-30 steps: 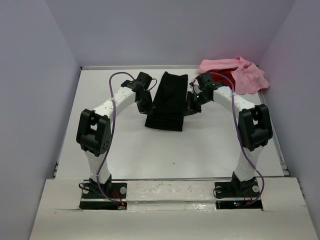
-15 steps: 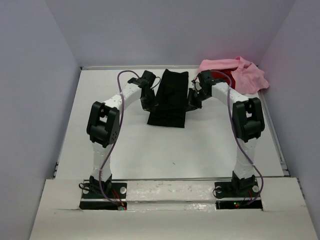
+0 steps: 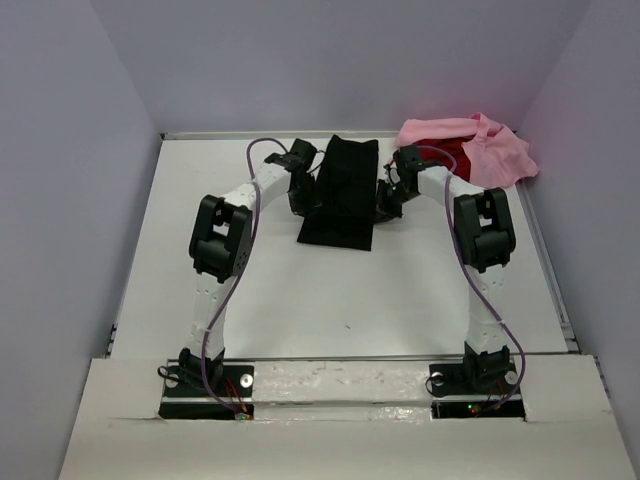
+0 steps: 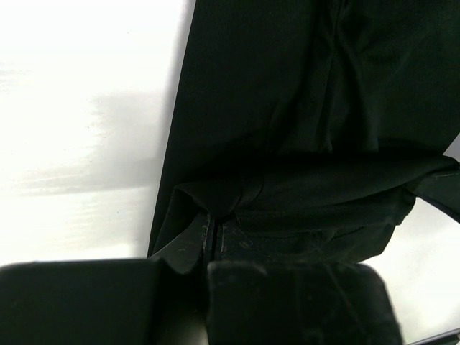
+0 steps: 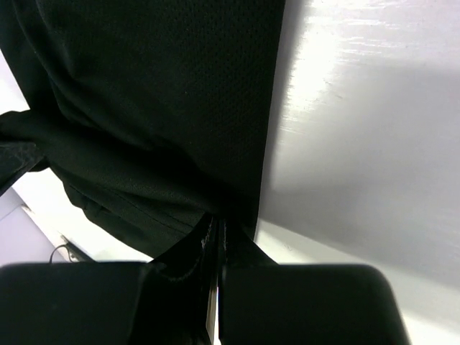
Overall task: Fold and stack the t-shirts
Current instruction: Fold the tshirt
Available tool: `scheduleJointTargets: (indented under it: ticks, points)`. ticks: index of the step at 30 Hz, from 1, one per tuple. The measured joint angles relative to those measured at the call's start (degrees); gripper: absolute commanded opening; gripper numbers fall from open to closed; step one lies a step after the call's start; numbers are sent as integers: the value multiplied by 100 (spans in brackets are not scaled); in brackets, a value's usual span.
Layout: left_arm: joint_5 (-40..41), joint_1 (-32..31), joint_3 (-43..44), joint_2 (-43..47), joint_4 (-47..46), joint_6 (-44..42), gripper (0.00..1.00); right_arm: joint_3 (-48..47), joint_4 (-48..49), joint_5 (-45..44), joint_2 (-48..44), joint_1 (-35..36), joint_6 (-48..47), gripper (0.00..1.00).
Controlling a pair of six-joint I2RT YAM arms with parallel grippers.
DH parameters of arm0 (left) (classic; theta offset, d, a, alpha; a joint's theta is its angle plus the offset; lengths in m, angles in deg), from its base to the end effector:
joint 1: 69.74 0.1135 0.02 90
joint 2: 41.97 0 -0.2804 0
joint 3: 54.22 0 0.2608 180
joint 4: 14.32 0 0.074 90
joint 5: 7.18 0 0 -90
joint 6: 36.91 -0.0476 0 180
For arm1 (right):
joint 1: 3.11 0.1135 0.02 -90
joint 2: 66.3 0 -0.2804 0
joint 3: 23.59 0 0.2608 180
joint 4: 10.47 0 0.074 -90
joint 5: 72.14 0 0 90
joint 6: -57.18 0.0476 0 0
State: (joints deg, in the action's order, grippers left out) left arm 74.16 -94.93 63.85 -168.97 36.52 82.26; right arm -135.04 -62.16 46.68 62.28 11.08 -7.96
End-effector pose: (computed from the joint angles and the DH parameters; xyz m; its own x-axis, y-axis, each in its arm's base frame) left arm 0.4560 -0.2224 0.1924 -0.9212 -0.0992 -0.3762 0.0462 0.9322 -0.3590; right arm 0.4654 0.1414 0.1480 -0.9815 0.1317 -0.1389 0.0320 0.8281 0.5597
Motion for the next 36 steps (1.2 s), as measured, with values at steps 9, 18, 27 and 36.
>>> scheduleJointTargets:
  ticks: [9, 18, 27, 36]
  points:
    - [-2, 17, 33, -57, -151, -122, 0, 20, 203, -297, 4, 0, 46, 0]
    - [-188, 31, -811, 192, -758, -146, 0, 890, 619, -216, -457, -17, 85, 0]
    - [-404, -114, -2052, 881, -1235, 144, 0, 2085, 728, -170, -1207, 2, 81, 0]
    - [-225, -841, -3132, 1652, -1217, 518, 0, 3316, 553, -219, -2111, 68, 9, 0]
